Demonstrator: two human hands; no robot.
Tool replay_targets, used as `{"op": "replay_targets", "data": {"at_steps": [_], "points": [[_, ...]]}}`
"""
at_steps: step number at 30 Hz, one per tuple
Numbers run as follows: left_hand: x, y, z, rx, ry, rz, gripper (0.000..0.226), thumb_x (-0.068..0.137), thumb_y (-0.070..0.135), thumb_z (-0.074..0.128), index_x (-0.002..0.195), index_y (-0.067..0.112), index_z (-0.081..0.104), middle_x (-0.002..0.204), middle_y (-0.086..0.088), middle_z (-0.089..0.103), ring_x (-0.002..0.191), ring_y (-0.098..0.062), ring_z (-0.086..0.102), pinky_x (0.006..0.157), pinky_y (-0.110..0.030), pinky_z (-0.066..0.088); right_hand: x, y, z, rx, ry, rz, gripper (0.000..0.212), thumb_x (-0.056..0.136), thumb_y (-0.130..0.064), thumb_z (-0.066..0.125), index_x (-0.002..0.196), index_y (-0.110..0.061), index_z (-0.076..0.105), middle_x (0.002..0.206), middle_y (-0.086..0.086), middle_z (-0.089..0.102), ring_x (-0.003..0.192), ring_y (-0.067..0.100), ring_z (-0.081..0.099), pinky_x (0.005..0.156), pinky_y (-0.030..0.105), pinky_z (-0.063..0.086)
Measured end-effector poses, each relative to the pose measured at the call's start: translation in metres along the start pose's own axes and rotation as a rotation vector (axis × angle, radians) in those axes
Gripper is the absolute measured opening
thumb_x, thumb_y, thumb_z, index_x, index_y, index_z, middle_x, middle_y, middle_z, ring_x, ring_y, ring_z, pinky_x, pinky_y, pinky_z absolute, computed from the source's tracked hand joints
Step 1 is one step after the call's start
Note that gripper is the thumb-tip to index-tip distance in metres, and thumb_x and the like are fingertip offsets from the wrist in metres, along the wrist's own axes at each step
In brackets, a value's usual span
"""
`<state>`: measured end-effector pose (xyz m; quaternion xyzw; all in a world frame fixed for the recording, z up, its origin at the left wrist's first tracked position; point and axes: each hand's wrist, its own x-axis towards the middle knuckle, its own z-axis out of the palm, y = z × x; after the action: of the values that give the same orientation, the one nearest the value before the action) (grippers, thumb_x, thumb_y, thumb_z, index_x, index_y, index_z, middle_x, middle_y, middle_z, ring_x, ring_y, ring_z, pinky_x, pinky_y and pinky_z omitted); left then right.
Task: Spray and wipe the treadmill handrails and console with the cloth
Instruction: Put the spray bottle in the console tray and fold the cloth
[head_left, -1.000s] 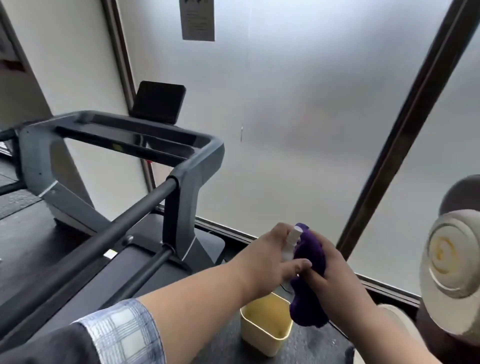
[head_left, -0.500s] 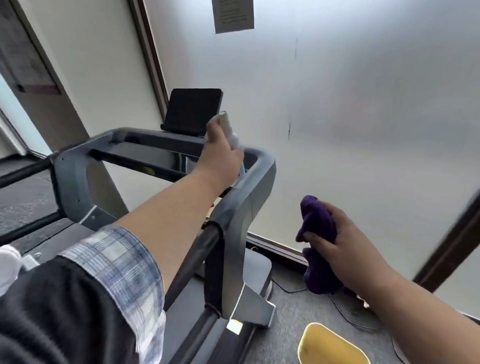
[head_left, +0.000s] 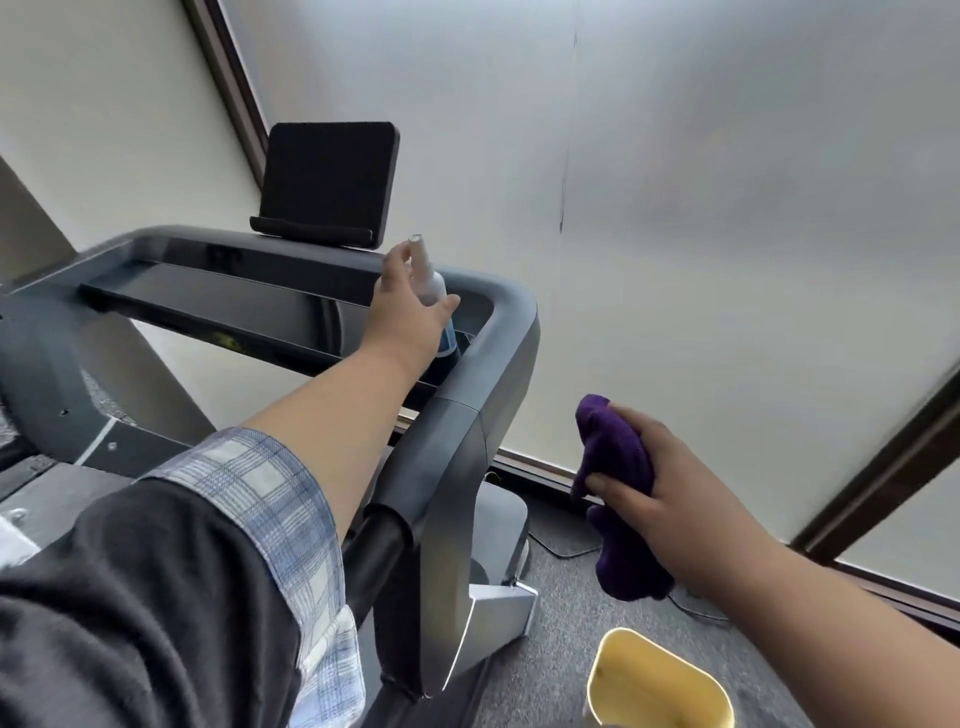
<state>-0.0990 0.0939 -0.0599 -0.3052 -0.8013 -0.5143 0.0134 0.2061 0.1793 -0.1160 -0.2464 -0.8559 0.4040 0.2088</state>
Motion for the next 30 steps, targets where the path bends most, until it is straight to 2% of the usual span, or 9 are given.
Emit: {"op": "replay_targets", "data": {"at_steps": [4,8,11,13,15,18,24,26,30], "points": [[-0.003,-0.003,-0.001,-0.011,-0.019,-0.020,0.082,0.089,0.024,0.076,0.148,0.041,0.022,0.142,-0.004,0.046,0.117,-0.020,0.056,0.084,-0.019,0.044,0.007,0.005,-0.004,0.008,-0.003,-0.005,0.068,0.085,-0.038,0.075,0.142,-0.047,0.040,0.126,-0.027,0.055,0.111,-0.009,0.054,0.092,0.015,0.040],[-0.027,0.020,-0.007,-0.034,0.029,-0.044,0.104,0.087,0.031,0.077,0.158,0.033,0.001,0.160,-0.008,0.024,0.143,-0.019,0.032,0.114,-0.029,0.028,0.005,0.007,-0.013,0.041,-0.011,-0.005,0.067,0.085,-0.039,0.075,0.140,-0.050,0.038,0.126,-0.028,0.055,0.111,-0.012,0.053,0.097,0.023,0.043],[-0.060,0.071,-0.011,0.051,0.261,0.318,0.069,0.093,0.036,0.067,0.149,0.016,0.033,0.145,-0.006,0.039,0.132,-0.019,0.042,0.109,-0.017,0.030,0.000,0.012,-0.024,0.085,0.024,0.009,0.086,0.081,-0.040,0.079,0.142,-0.057,0.020,0.120,-0.027,0.054,0.104,-0.006,0.057,0.092,0.023,0.041],[-0.091,0.114,-0.001,0.126,0.104,0.515,0.026,0.093,0.049,0.056,0.112,0.031,0.059,0.106,0.022,0.060,0.096,0.003,0.056,0.087,-0.020,0.046,-0.004,0.016,-0.033,0.131,0.066,0.007,0.108,0.076,-0.038,0.085,0.145,-0.059,0.004,0.117,-0.031,0.055,0.102,-0.002,0.061,0.090,0.023,0.041],[-0.128,0.148,0.022,0.301,-0.260,0.445,0.043,0.086,0.073,0.045,0.081,0.034,0.064,0.073,0.030,0.063,0.071,0.008,0.057,0.065,-0.021,0.045,-0.008,0.022,-0.043,0.149,0.106,-0.027,0.122,0.072,-0.032,0.089,0.148,-0.057,-0.003,0.113,-0.040,0.052,0.101,-0.006,0.061,0.089,0.013,0.041],[-0.168,0.167,0.064,0.376,-0.590,0.105,0.067,0.073,0.087,0.046,0.083,0.027,0.074,0.075,0.013,0.073,0.069,0.000,0.063,0.070,-0.025,0.054,-0.018,0.030,-0.063,0.122,0.142,-0.099,0.131,0.070,-0.026,0.091,0.152,-0.050,-0.007,0.114,-0.039,0.050,0.102,-0.011,0.054,0.084,-0.004,0.034],[-0.205,0.154,0.127,0.070,-0.640,-0.153,0.046,0.077,0.061,0.074,0.110,0.039,0.053,0.095,0.011,0.070,0.078,-0.003,0.069,0.059,-0.022,0.048,-0.057,0.062,-0.095,0.058,0.148,-0.092,0.126,0.070,-0.029,0.090,0.150,-0.046,-0.005,0.138,-0.002,0.049,0.128,0.016,0.046,0.107,0.025,0.036],[-0.219,0.150,0.146,-0.073,-0.613,-0.080,0.029,0.086,0.041,0.074,0.105,0.041,0.052,0.093,0.009,0.071,0.075,0.000,0.070,0.059,-0.015,0.050,-0.067,0.075,-0.107,0.021,0.093,-0.060,0.129,0.067,-0.041,0.090,0.155,-0.043,-0.004,0.144,-0.004,0.044,0.133,0.013,0.043,0.111,0.031,0.035],[-0.236,0.151,0.166,-0.247,-0.628,0.028,0.024,0.091,0.026,0.063,0.101,0.047,0.057,0.095,0.002,0.071,0.082,-0.015,0.072,0.073,-0.036,0.059,-0.082,0.101,-0.139,0.275,0.012,0.140,0.120,0.063,-0.067,0.077,0.154,-0.049,0.002,0.155,-0.015,0.032,0.133,0.001,0.043,0.104,0.030,0.044]]}}
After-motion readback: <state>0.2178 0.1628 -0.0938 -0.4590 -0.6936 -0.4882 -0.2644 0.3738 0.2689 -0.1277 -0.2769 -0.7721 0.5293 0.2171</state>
